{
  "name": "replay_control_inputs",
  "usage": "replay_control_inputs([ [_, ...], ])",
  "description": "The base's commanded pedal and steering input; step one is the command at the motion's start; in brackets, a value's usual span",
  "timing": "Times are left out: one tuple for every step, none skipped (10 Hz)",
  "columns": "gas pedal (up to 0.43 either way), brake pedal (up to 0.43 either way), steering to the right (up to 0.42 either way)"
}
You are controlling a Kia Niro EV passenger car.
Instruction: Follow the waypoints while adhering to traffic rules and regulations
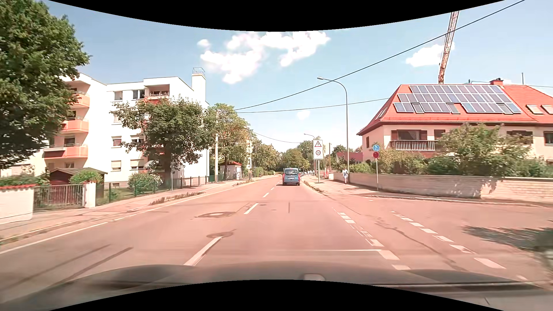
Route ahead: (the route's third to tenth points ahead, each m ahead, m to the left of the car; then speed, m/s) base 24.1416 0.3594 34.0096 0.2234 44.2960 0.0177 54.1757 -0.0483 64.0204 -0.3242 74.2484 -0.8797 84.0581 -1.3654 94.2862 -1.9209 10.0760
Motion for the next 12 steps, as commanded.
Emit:
replay_control_inputs([
  [0.008, 0.000, -0.004],
  [0.008, 0.000, -0.004],
  [0.008, 0.000, -0.004],
  [0.000, 0.000, -0.003],
  [0.000, 0.000, -0.003],
  [0.000, 0.000, -0.003],
  [0.000, 0.000, -0.003],
  [0.000, 0.000, -0.005],
  [0.000, 0.024, -0.005],
  [0.000, 0.116, -0.005],
  [0.000, 0.165, -0.006],
  [0.000, 0.183, -0.006],
])
